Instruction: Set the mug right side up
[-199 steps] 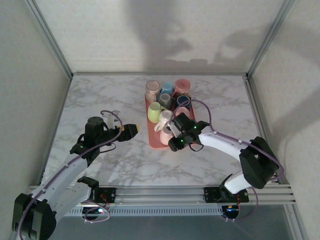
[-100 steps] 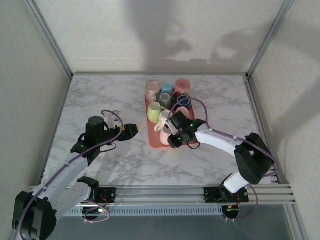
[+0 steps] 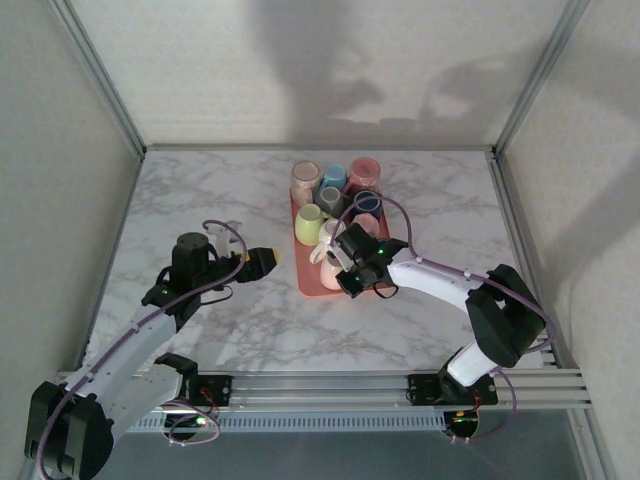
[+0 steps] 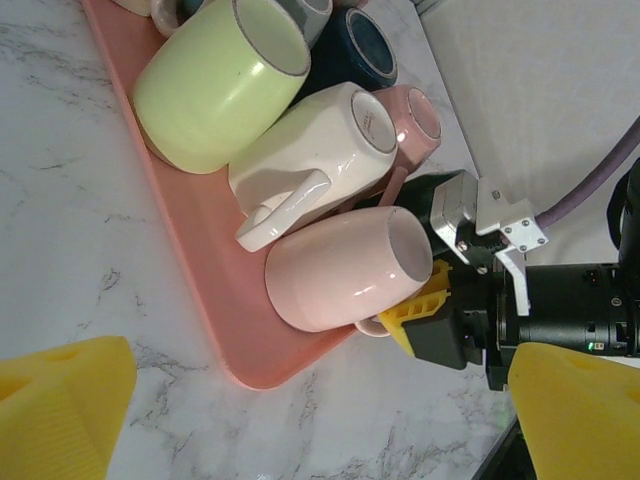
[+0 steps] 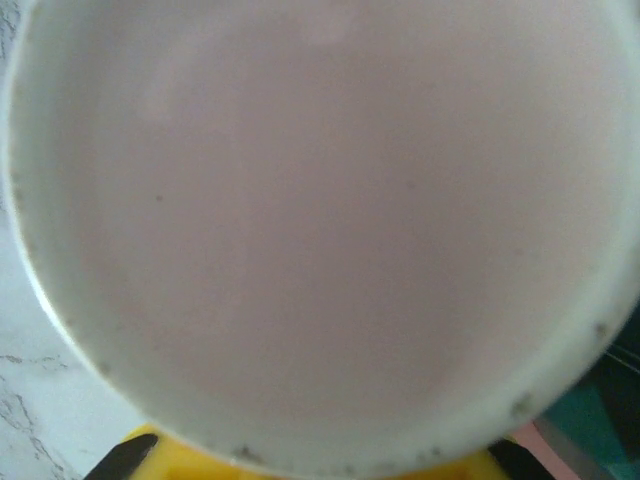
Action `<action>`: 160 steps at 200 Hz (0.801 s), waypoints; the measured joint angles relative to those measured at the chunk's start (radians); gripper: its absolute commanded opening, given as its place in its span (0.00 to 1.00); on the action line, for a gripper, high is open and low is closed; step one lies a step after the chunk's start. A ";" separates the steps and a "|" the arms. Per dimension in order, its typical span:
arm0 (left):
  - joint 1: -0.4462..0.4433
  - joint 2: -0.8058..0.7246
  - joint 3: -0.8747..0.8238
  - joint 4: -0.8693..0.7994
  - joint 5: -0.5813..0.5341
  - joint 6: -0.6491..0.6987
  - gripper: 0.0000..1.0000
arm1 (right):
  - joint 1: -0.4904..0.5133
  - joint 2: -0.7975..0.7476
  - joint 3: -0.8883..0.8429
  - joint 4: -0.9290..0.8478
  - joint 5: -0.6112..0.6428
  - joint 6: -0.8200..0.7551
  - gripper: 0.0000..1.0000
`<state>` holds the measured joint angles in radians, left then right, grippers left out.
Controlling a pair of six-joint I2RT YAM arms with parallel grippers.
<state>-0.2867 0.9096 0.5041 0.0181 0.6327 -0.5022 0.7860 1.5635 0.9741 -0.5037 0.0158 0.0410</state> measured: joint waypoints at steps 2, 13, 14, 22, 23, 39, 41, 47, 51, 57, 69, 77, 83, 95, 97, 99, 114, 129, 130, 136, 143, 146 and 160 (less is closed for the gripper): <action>0.000 0.000 0.000 0.000 0.000 0.000 0.95 | 0.000 0.000 0.000 0.000 0.000 0.000 0.00; 0.000 0.000 -0.003 0.000 0.000 -0.001 0.95 | 0.000 -0.005 -0.001 -0.001 0.000 0.000 0.00; 0.000 0.000 -0.003 0.000 0.000 -0.001 0.95 | 0.000 -0.005 -0.001 -0.001 0.000 0.000 0.00; 0.000 0.000 -0.003 0.000 0.000 -0.003 0.95 | 0.000 -0.012 -0.005 -0.001 -0.001 0.000 0.00; 0.000 -0.001 -0.003 0.000 0.000 -0.003 0.95 | 0.000 -0.013 -0.005 -0.002 -0.002 0.000 0.00; 0.000 -0.010 -0.003 0.000 0.000 -0.010 0.95 | 0.000 -0.036 -0.016 -0.006 -0.013 0.001 0.00; 0.000 -0.012 -0.003 0.000 0.000 -0.011 0.95 | 0.000 -0.039 -0.016 -0.008 -0.013 0.001 0.00; 0.000 -0.017 -0.003 0.000 0.000 -0.014 0.95 | 0.000 -0.049 -0.017 -0.011 -0.017 0.002 0.00; 0.000 -0.021 -0.003 0.001 0.000 -0.016 0.95 | 0.000 -0.057 -0.018 -0.013 -0.020 0.003 0.00; 0.000 -0.027 -0.003 0.001 0.000 -0.020 0.95 | 0.000 -0.068 -0.018 -0.016 -0.026 0.003 0.00; 0.000 -0.039 -0.007 0.008 0.000 -0.031 0.95 | 0.000 -0.094 -0.018 -0.017 -0.042 0.007 0.00; 0.000 -0.045 -0.010 0.012 0.000 -0.038 0.95 | 0.000 -0.115 -0.018 -0.018 -0.053 0.008 0.00; 0.000 -0.050 -0.013 0.014 0.000 -0.046 0.95 | 0.000 -0.133 -0.018 -0.020 -0.063 0.012 0.00; -0.001 -0.057 -0.018 0.016 0.000 -0.057 0.94 | 0.000 -0.170 -0.018 -0.026 -0.075 0.020 0.00; -0.001 -0.059 -0.019 0.017 0.000 -0.060 0.94 | 0.000 -0.177 -0.018 -0.027 -0.077 0.022 0.00; -0.001 -0.060 -0.019 0.018 0.000 -0.064 0.94 | 0.000 -0.184 -0.018 -0.028 -0.080 0.023 0.00; -0.001 -0.069 -0.028 0.034 0.000 -0.084 0.93 | 0.000 -0.233 -0.017 -0.035 -0.098 0.033 0.00; -0.001 -0.081 -0.037 0.057 0.002 -0.109 0.93 | 0.000 -0.279 -0.010 -0.038 -0.116 0.050 0.00; -0.001 -0.082 -0.037 0.059 0.003 -0.111 0.93 | 0.000 -0.282 -0.010 -0.038 -0.117 0.051 0.00; -0.001 -0.087 -0.041 0.072 0.005 -0.122 0.93 | 0.000 -0.296 -0.004 -0.039 -0.122 0.058 0.00; -0.001 -0.094 -0.045 0.087 0.011 -0.134 0.93 | 0.000 -0.314 0.005 -0.039 -0.126 0.068 0.00; -0.001 -0.098 -0.047 0.094 0.015 -0.141 0.93 | 0.000 -0.322 0.011 -0.039 -0.126 0.076 0.00; -0.001 -0.109 -0.056 0.137 0.034 -0.171 0.93 | 0.000 -0.352 0.034 -0.032 -0.133 0.100 0.00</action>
<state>-0.2874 0.8005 0.4480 0.1555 0.6670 -0.6731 0.7860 1.2118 1.0077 -0.5354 -0.1173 0.1410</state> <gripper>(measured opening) 0.936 0.174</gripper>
